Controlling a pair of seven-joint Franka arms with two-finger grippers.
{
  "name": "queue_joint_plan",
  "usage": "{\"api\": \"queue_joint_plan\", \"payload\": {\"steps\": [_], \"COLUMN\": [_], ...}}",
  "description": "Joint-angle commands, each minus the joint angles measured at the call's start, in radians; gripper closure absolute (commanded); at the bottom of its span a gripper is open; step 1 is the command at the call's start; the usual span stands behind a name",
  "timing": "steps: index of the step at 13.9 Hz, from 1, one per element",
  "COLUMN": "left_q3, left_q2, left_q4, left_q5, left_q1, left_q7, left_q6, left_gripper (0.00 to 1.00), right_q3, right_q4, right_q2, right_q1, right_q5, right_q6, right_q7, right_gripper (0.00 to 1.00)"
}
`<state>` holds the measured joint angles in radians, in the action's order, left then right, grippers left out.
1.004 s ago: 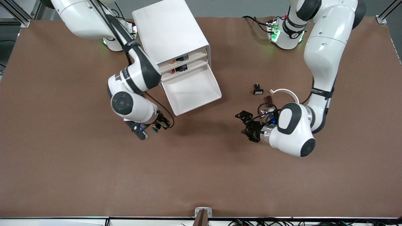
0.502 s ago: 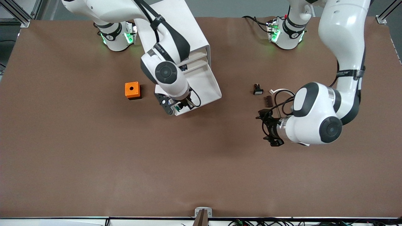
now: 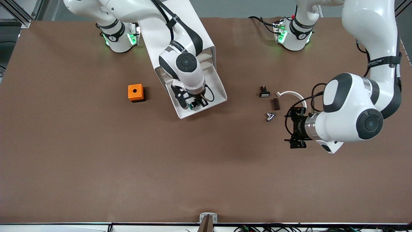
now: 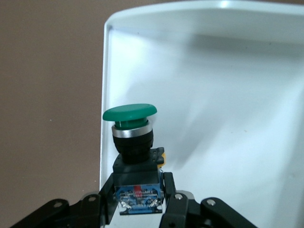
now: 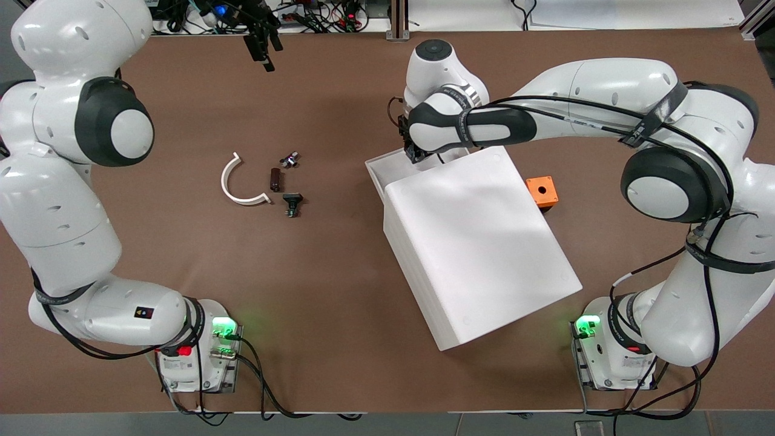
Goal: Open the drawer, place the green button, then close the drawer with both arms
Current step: 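Lower the green button into the drawer and open the right gripper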
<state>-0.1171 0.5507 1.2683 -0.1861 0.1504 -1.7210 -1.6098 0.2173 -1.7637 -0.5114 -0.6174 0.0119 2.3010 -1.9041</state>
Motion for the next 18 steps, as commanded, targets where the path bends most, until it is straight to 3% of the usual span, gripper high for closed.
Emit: {"api": "queue_joint_plan", "payload": {"steps": [1,3,5,11,15,18], "left_q3": [-0.001,-0.001,-0.001,-0.010,-0.016,-0.018], "left_q2": [-0.052,-0.058,-0.060,-0.048,-0.005,0.050], "left_q4": [0.029,0.032,0.034,0.046,0.048,0.049], "left_q5": [0.039,0.051,0.057,0.140,0.142,0.140], "left_q1": [-0.003,-0.003,-0.005,0.015,0.046,0.096], "left_q7": [0.091,0.223,0.381,0.613,0.705,0.709], "left_q6": [0.021,0.059,0.079,0.080,0.074,-0.014], "left_gripper": [0.01,0.01,0.01,0.01,0.01,0.01], "right_q3": [-0.006,-0.006,-0.006,0.001,0.024,0.129], "right_q4": [-0.010,-0.008,0.001,0.082,0.102,0.102], "right_q2": [-0.013,-0.018,-0.019,0.007,0.048,0.089], "right_q1": [-0.010,-0.010,-0.010,0.105,0.210,0.405], "right_q5": [0.037,0.037,0.037,0.031,0.022,0.019], "right_q6": [0.025,0.020,0.015,-0.034,-0.032,-0.092], "right_q7": [-0.046,-0.046,-0.047,-0.021,0.158,0.369], "right_gripper": [0.76,0.49,0.00,0.00,0.00,0.00]}}
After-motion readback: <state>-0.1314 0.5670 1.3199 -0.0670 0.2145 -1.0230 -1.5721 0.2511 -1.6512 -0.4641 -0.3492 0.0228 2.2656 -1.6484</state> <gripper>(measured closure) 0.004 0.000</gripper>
